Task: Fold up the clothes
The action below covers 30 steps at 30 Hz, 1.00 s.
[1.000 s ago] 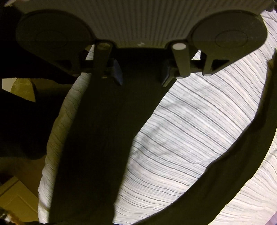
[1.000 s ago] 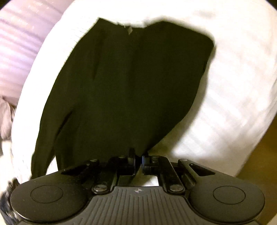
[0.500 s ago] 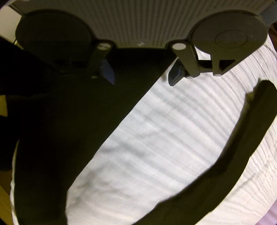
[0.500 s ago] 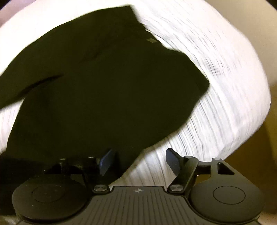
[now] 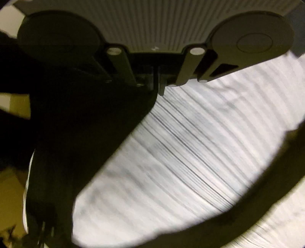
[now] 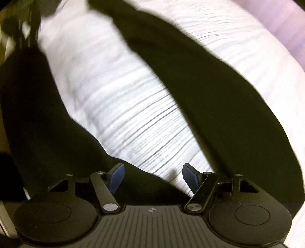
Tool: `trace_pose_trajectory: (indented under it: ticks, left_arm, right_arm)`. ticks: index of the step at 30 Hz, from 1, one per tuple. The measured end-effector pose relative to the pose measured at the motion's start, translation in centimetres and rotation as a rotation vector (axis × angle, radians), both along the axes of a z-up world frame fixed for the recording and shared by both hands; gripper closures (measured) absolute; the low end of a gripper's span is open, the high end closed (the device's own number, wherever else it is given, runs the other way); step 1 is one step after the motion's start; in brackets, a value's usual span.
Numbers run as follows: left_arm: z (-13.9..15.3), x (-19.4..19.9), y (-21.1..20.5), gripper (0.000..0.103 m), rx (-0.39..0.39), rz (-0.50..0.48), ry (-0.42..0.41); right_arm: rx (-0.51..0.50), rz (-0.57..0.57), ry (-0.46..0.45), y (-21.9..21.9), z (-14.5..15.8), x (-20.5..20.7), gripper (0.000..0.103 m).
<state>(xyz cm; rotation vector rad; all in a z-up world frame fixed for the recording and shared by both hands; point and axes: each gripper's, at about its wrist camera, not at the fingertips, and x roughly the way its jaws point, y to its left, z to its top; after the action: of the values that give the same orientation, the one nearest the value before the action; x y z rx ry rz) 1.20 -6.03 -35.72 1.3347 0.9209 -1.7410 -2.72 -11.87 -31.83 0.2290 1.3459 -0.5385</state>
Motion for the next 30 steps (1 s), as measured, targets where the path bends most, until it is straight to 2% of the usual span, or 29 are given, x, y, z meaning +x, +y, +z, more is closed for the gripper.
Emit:
trace_pose_trajectory:
  ticks: [3, 6, 9, 13, 18, 21, 24, 25, 26, 27, 28, 30]
  left_arm:
    - [4.3, 2.8, 1.3, 0.1, -0.091, 0.146, 0.019]
    - [5.2, 3.0, 2.8, 0.1, -0.066, 0.212, 0.042]
    - [3.8, 1.6, 3.2, 0.1, -0.019, 0.16, -0.008]
    - [2.6, 2.4, 2.5, 0.1, -0.03, 0.155, -0.024]
    - [4.2, 3.5, 0.7, 0.099, -0.075, 0.133, -0.028]
    - [4.7, 3.7, 0.6, 0.099, -0.092, 0.134, -0.023]
    - [4.8, 3.9, 0.5, 0.099, -0.099, 0.135, -0.02]
    - [4.9, 4.0, 0.5, 0.099, -0.102, 0.135, -0.019]
    - [5.0, 4.0, 0.5, 0.098, -0.105, 0.136, -0.018]
    - [5.0, 4.1, 0.4, 0.098, -0.107, 0.136, -0.017]
    - [5.1, 4.1, 0.4, 0.098, -0.11, 0.136, -0.016]
    - [5.3, 4.5, 0.0, 0.098, -0.123, 0.142, -0.015]
  right_arm:
    - [0.041, 0.024, 0.064, 1.2, -0.4, -1.4, 0.033]
    - [0.069, 0.006, 0.104, 3.6, -0.9, -3.9, 0.032]
    - [0.06, -0.019, 0.078, 3.8, 0.0, -4.0, 0.032]
    - [0.038, -0.052, 0.027, 3.6, 1.5, -3.5, 0.032]
    - [-0.008, -0.052, -0.082, -0.1, 2.3, -0.7, 0.032]
    - [0.044, -0.05, -0.17, -2.4, 2.2, 1.1, 0.032]
    - [0.107, 0.051, -0.149, -3.1, 0.0, 3.0, 0.033]
    - [0.128, 0.091, -0.136, -3.3, -0.9, 3.6, 0.042]
    - [0.144, 0.134, -0.119, -3.1, -1.5, 4.0, 0.064]
    - [0.156, 0.178, -0.1, -2.7, -1.8, 4.4, 0.076]
    - [0.157, 0.212, -0.083, -2.5, -1.9, 4.7, 0.101]
    - [0.131, 0.23, -0.069, -2.7, -1.6, 4.8, 0.103]
